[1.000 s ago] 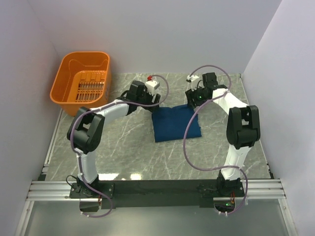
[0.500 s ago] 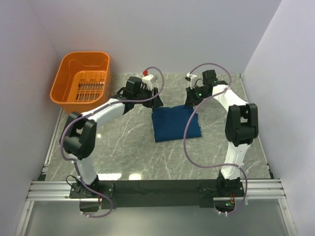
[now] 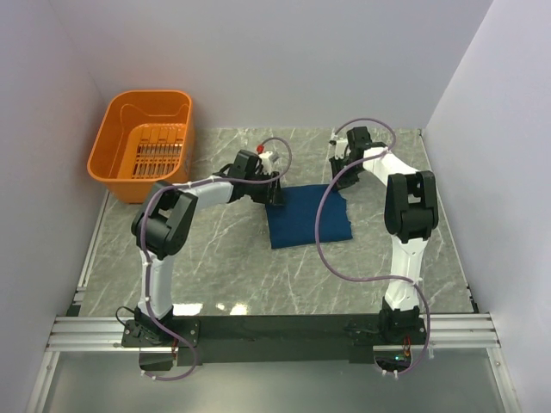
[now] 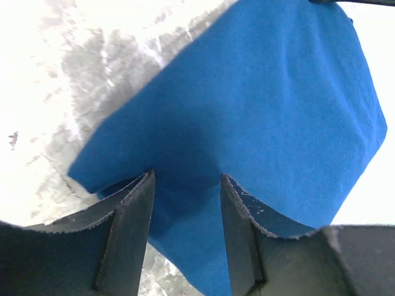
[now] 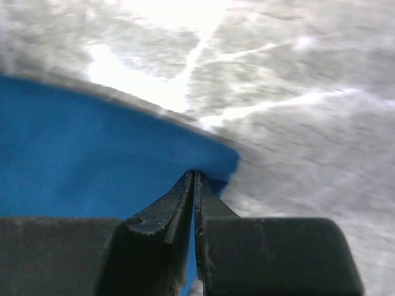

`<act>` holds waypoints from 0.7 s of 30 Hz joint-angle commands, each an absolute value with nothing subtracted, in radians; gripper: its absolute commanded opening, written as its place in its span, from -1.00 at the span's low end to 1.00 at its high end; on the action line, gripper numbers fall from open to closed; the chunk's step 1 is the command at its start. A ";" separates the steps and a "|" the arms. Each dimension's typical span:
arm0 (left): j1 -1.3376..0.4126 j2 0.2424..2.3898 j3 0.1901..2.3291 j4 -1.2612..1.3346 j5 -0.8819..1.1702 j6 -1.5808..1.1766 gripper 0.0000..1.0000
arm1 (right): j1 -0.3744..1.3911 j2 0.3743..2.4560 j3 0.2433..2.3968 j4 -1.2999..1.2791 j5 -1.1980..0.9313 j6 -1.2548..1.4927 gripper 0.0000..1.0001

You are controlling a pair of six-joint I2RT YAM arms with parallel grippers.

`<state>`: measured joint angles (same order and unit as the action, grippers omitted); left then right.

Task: Fold and stack the t-shirts
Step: Fold the tshirt

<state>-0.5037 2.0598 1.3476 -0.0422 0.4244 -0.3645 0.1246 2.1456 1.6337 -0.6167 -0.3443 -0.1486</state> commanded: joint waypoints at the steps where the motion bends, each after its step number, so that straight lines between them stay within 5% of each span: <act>1: -0.489 2.052 1.368 -0.014 0.391 -0.376 0.04 | 0.126 2.137 1.674 -0.592 -0.229 -0.114 -0.78; 7: -0.486 2.013 1.365 -0.017 0.339 -0.357 0.13 | 0.118 2.071 1.658 -0.585 -0.158 -0.138 -0.64; 14: -0.488 1.771 1.295 0.052 0.206 -0.278 0.56 | 0.086 1.789 1.447 -0.535 -0.274 -0.255 0.18; 21: -0.486 1.380 1.059 0.103 0.042 -0.247 0.94 | 0.077 1.788 1.351 -0.577 -0.434 -0.244 0.47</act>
